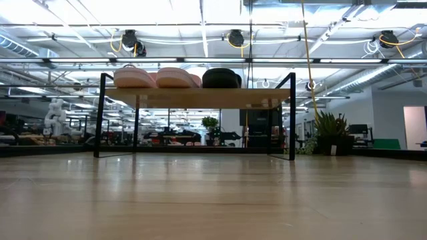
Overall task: Pick and place slides into the shelf
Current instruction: Put the black slides on the shelf
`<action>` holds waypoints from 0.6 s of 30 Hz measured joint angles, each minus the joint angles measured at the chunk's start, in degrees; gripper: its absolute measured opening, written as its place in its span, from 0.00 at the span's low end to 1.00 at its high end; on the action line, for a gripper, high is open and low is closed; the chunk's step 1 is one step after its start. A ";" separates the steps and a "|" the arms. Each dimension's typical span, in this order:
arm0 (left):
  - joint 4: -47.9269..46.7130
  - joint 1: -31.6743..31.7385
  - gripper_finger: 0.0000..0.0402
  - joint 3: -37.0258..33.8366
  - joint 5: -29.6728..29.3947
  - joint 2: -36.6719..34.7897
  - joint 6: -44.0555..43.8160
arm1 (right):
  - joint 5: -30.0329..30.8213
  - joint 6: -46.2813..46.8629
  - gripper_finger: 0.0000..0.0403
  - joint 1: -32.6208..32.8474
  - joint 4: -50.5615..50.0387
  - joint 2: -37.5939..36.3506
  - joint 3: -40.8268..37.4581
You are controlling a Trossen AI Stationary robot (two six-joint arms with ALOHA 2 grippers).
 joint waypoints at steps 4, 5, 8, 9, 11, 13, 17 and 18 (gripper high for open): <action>-0.26 0.34 0.41 0.00 0.07 0.26 0.35 | 0.06 0.45 0.00 0.30 -1.42 0.02 -0.02; -0.05 0.54 0.41 0.00 0.11 0.25 0.37 | 0.08 0.46 0.00 0.30 -2.26 -0.01 -0.02; 0.20 1.68 0.41 0.00 1.04 0.19 0.26 | 0.04 0.03 0.00 0.38 -4.90 0.02 -0.02; 0.20 2.18 0.41 0.00 2.04 0.21 0.03 | 0.06 -0.30 0.00 0.70 -5.82 0.02 -0.02; 0.03 3.28 0.41 0.00 4.84 0.21 -1.35 | 0.06 -1.36 0.00 1.51 -7.32 0.02 -0.02; 0.12 4.33 0.41 0.00 7.22 0.43 -2.37 | 0.03 -1.98 0.00 2.65 -8.28 0.02 -0.02; 3.43 6.09 0.41 0.00 12.26 1.00 -2.14 | 1.11 -2.84 0.00 4.62 -11.36 0.02 -0.02; 5.13 6.32 0.41 0.00 13.62 0.97 -1.56 | 1.89 -2.88 0.00 5.19 -12.27 0.02 -0.02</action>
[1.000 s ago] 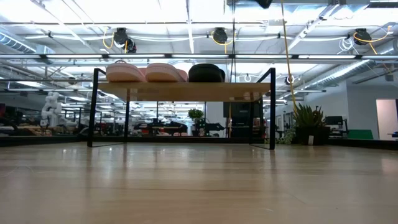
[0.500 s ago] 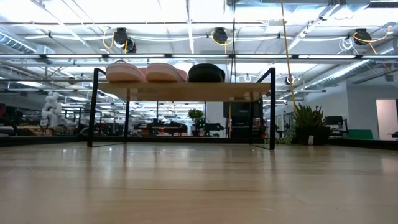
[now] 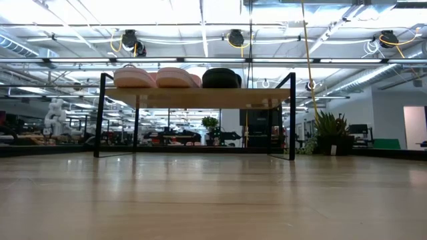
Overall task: Pick and place slides into the shelf
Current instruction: Put the black slides on the shelf
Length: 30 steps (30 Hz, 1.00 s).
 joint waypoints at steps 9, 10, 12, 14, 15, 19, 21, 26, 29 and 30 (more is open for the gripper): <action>0.01 -2.18 0.41 0.02 1.78 -0.17 10.89 | 1.83 2.17 0.00 5.44 -0.30 3.04 -2.29; -0.91 -2.62 0.41 0.02 1.20 -0.24 11.88 | 0.77 2.55 0.00 5.75 -0.16 3.72 -2.39; -3.42 -3.39 0.41 0.04 -0.05 -0.13 13.82 | -1.36 2.93 0.00 6.46 0.23 5.35 -2.47; -5.43 -4.21 0.41 0.02 -1.14 0.01 16.02 | -3.60 3.47 0.00 7.26 0.80 6.92 -2.47; -6.16 -4.69 0.41 0.02 -1.71 -0.02 17.17 | -4.55 3.70 0.00 7.56 0.91 7.66 -2.48; -10.41 -6.08 0.41 0.02 -2.58 -0.16 18.66 | -7.90 4.06 0.00 8.82 1.83 9.81 -2.49; -12.69 -6.13 0.41 0.02 -3.16 -0.08 18.92 | -8.29 4.59 0.00 9.57 2.14 10.63 -2.49; -14.92 -6.02 0.41 0.02 -6.88 -0.10 25.25 | -10.94 5.88 0.00 12.20 3.40 11.52 -2.49; -15.61 -6.02 0.41 0.02 -8.33 -0.10 29.13 | -12.72 6.55 0.00 13.44 4.26 11.47 -2.49; -15.68 -6.02 0.41 0.02 -8.61 -0.10 30.49 | -12.71 7.41 0.00 13.69 4.67 11.41 -2.49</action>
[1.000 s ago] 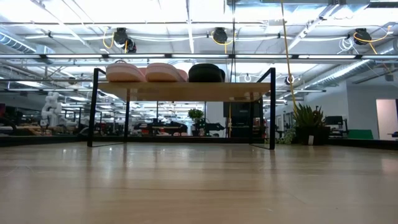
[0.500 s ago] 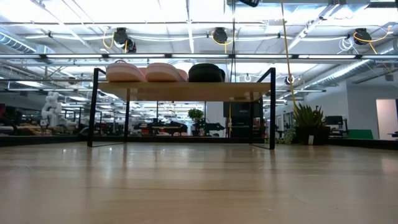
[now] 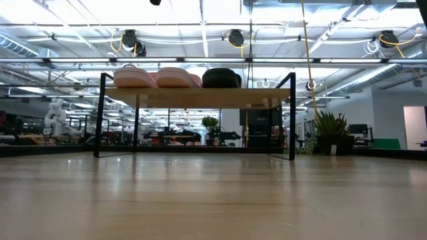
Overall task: Pick and place slides into the shelf
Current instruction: Put the black slides on the shelf
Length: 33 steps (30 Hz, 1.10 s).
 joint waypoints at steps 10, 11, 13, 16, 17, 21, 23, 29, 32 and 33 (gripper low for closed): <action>-2.73 -2.94 0.41 5.29 -4.55 0.00 13.54 | -0.57 5.70 0.00 -0.33 4.92 0.49 -0.71; -3.74 -3.34 0.41 6.15 -5.27 0.36 13.67 | -1.28 6.70 0.00 -0.55 6.59 0.50 -1.26; -5.60 -4.30 0.41 8.20 -6.14 1.44 13.66 | -3.13 9.65 0.00 -0.83 11.12 0.43 -2.63; -10.68 -5.89 0.41 11.65 -7.88 3.71 13.82 | -4.48 14.32 0.00 -1.08 17.19 0.44 -4.36; -12.91 -6.25 0.41 13.29 -8.84 4.86 13.80 | -4.64 15.80 0.00 -1.05 19.11 0.46 -4.94; -20.91 -7.52 0.41 18.97 -12.42 8.25 13.56 | -7.59 20.56 0.00 -1.12 24.14 0.41 -7.84; -23.62 -7.88 0.41 21.67 -12.98 9.21 14.14 | -7.77 20.55 0.00 -1.10 24.64 0.38 -8.62; -24.49 -8.58 0.41 25.38 -16.75 9.41 13.46 | -7.04 19.92 0.00 -1.08 26.66 0.40 -10.44; -24.64 -8.78 0.41 25.53 -17.38 9.51 12.28 | -6.35 20.12 0.00 -1.08 27.41 0.61 -10.67; -24.75 -8.90 0.41 25.57 -17.36 9.51 11.70 | -6.40 20.13 0.00 -1.08 27.55 0.60 -10.67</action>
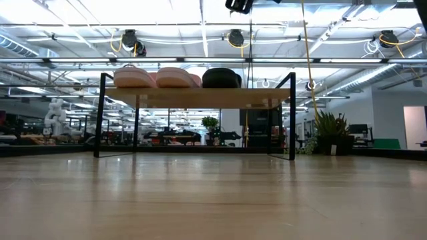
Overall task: Pick and place slides into the shelf
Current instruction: Put the black slides on the shelf
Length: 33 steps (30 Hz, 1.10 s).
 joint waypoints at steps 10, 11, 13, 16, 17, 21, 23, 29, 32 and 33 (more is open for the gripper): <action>-2.47 -1.57 0.41 0.09 -0.94 0.66 -3.54 | -0.85 0.01 0.00 -0.85 0.23 -0.11 0.02; -2.88 -1.67 0.41 0.09 -0.96 0.63 -4.10 | -0.85 0.02 0.00 -1.05 0.21 -0.10 0.02; -4.70 -1.98 0.41 0.09 -0.64 0.70 -5.19 | -0.82 0.02 0.00 -1.51 0.61 -0.10 0.02; -6.19 -2.37 0.41 0.07 -0.73 0.80 -6.96 | -0.89 0.02 0.00 -1.88 0.49 -0.15 0.04; -6.47 -2.52 0.41 0.07 -0.78 0.75 -7.31 | -0.93 0.02 0.00 -1.92 0.54 -0.15 0.04; -7.17 -3.01 0.41 0.04 -3.14 0.76 -7.53 | -0.98 0.70 0.00 -1.92 1.37 -0.15 0.05; -7.08 -2.97 0.41 0.04 -3.54 0.74 -7.28 | -0.96 1.48 0.00 -1.88 2.12 -0.15 0.07; -7.78 -2.65 0.41 0.04 -6.77 0.74 -6.90 | -1.00 2.36 0.00 -1.75 2.59 -0.15 0.07; -7.78 -2.67 0.41 0.04 -8.15 0.74 -6.04 | -1.00 2.36 0.00 -1.75 2.57 -0.15 0.07; -7.78 -2.67 0.41 0.04 -8.27 0.74 -5.75 | -1.00 2.36 0.00 -1.75 2.57 -0.15 0.07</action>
